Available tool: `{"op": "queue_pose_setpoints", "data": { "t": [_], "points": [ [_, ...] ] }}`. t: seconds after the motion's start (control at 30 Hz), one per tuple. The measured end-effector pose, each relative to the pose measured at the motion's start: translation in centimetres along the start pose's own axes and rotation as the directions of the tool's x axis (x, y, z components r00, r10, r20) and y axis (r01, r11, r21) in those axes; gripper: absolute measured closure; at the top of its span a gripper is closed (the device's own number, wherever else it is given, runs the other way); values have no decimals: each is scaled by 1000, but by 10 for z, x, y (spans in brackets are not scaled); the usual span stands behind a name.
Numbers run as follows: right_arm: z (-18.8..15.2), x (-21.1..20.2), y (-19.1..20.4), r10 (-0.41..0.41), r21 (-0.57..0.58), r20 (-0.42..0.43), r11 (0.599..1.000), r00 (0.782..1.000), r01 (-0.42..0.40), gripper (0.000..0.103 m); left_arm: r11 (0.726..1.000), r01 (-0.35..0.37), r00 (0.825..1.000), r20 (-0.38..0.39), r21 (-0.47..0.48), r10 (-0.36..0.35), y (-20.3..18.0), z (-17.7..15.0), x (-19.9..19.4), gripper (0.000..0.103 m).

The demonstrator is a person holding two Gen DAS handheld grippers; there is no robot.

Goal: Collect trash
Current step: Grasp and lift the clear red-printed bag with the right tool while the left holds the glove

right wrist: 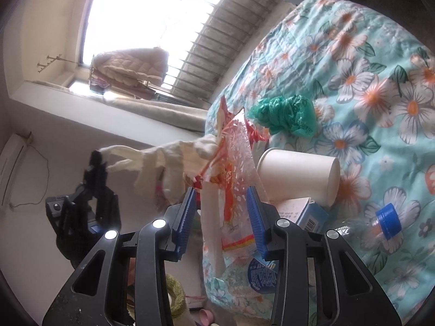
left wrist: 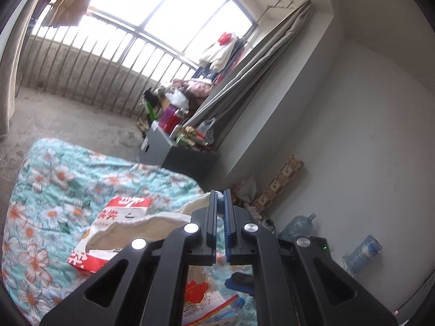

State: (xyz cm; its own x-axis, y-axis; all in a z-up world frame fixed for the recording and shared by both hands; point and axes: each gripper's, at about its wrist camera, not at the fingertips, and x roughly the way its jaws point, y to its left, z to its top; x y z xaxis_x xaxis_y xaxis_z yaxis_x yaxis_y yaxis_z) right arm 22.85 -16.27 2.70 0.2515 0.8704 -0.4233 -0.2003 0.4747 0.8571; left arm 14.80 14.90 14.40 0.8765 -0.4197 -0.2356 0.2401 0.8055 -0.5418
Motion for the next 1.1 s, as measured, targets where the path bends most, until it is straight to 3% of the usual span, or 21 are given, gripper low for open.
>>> {"op": "queue_pose_setpoints", "data": {
  "t": [0.13, 0.27, 0.47, 0.63, 0.73, 0.8, 0.87, 1.1],
  "points": [
    [-2, -5, 6, -1, -26, 8, 1000, 1000, 1, 65, 999, 50, 998, 36, -5, -50, -8, 8, -14, 99],
    [-2, -2, 10, -25, -53, 20, 998, 999, 26, 65, 999, 50, 998, 48, -7, -50, -11, 10, -21, 99],
    [-4, 6, 11, -41, -60, 18, 997, 999, 42, 65, 997, 69, 997, 39, -28, -67, -8, 10, -26, 99],
    [0, 18, 34, -25, -146, 8, 989, 1000, 26, 65, 994, 89, 996, 17, -56, -89, -7, 7, -21, 99],
    [5, 43, 35, -99, -196, -19, 976, 995, 94, 64, 992, 114, 993, 35, -54, -112, -14, 12, -24, 99],
    [8, 63, 22, -189, -187, -50, 966, 981, 176, 64, 991, 128, 990, 62, -43, -125, -19, 18, -32, 99],
    [9, 73, 12, -220, -174, -64, 963, 973, 206, 64, 990, 140, 986, 90, -32, -137, -24, 25, -40, 99],
    [4, 54, 16, -200, -176, -21, 965, 980, 193, 64, 993, 116, 986, 128, -31, -111, -22, 35, -59, 99]
  ]
}}
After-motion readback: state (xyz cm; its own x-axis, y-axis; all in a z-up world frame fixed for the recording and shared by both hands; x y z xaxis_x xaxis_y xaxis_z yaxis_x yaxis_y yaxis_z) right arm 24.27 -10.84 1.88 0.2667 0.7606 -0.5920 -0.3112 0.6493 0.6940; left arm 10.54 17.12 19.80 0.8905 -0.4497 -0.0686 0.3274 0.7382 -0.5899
